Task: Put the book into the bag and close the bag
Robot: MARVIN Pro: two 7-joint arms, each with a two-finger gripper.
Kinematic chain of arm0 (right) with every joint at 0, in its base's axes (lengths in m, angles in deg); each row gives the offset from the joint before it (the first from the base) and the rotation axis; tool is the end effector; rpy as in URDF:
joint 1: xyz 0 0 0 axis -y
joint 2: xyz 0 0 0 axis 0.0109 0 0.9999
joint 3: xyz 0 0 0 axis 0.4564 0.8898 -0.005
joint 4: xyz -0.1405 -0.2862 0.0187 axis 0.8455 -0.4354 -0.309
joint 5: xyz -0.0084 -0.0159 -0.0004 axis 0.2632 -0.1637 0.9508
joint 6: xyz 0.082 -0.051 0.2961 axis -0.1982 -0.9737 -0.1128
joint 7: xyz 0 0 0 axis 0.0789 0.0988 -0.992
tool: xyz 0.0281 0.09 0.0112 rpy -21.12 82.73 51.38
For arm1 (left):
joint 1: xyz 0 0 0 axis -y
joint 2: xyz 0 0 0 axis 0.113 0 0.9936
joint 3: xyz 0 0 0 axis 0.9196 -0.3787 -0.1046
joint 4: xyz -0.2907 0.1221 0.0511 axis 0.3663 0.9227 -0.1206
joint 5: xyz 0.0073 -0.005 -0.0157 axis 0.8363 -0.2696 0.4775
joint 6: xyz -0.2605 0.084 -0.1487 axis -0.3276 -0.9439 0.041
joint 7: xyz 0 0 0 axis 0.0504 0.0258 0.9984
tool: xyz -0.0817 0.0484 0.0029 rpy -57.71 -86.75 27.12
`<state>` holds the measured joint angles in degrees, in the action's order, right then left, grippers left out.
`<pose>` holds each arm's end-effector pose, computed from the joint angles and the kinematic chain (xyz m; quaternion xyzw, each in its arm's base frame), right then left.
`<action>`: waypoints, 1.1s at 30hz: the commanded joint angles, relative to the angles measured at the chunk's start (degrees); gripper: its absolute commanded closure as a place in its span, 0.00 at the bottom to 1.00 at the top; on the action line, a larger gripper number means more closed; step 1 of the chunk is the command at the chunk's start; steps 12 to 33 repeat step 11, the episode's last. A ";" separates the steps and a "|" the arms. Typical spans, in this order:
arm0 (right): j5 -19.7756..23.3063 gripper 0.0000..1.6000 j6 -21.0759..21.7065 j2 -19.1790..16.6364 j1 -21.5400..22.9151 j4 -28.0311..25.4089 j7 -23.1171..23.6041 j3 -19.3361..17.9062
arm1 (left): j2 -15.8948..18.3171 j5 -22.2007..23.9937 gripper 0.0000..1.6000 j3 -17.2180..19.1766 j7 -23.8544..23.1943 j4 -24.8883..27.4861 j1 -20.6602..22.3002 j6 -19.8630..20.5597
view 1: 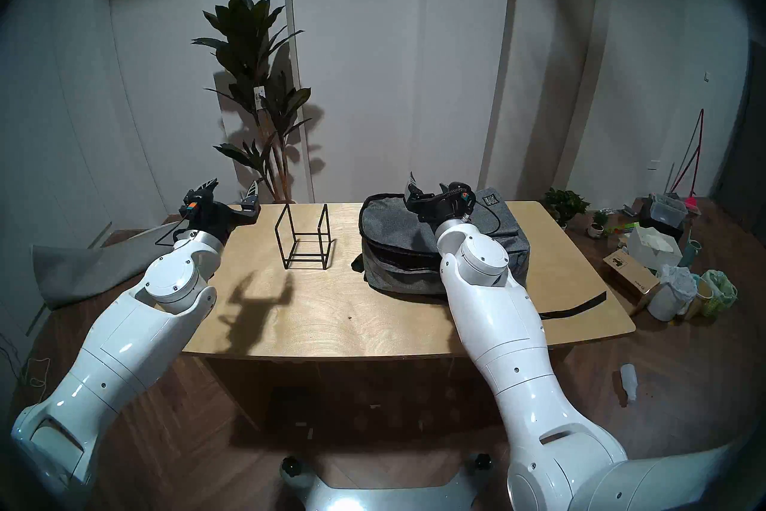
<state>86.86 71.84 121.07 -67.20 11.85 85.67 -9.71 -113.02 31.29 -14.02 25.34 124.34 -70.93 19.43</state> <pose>0.5362 0.0876 -0.2451 -0.6603 0.0215 -0.7333 0.1606 0.4662 0.1636 -0.2189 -0.6262 0.0413 -0.7773 0.0437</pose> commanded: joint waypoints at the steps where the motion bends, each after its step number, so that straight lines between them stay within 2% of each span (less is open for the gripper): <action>1: 0.13 0.00 -1.07 0.33 0.55 -1.45 0.13 0.02 | 0.03 -0.36 0.00 0.57 0.27 0.40 1.48 -0.14; 33: 0.17 0.00 -1.15 0.26 0.56 -1.44 0.00 0.12 | -0.02 -0.45 0.00 0.62 0.27 0.40 1.46 -0.11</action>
